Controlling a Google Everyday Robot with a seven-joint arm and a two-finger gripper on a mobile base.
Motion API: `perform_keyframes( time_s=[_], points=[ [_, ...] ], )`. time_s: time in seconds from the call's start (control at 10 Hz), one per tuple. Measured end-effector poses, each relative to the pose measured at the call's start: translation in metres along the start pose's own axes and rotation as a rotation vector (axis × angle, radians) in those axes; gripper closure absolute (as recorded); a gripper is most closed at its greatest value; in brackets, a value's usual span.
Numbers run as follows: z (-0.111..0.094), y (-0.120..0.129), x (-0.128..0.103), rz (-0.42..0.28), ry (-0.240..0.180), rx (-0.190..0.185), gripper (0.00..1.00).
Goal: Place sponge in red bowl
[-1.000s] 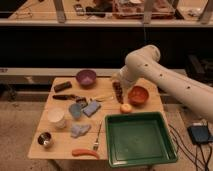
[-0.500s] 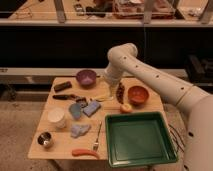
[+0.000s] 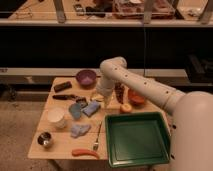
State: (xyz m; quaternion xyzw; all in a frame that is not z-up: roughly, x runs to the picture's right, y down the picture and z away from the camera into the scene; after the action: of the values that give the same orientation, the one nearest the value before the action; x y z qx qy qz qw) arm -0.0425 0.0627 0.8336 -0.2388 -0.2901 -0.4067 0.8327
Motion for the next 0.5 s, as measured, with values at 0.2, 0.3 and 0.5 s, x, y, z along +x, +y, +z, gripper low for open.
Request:
perform_keyframes(
  time_s=[0.2,0.3,0.5],
  points=[
    [0.016,-0.011,-0.004,-0.028,0.008,-0.032,0.35],
    [0.025,-0.011,-0.003,-0.030,0.011,-0.044,0.35],
    [0.035,-0.011,0.002,-0.029,0.017,-0.051,0.35]
  ],
)
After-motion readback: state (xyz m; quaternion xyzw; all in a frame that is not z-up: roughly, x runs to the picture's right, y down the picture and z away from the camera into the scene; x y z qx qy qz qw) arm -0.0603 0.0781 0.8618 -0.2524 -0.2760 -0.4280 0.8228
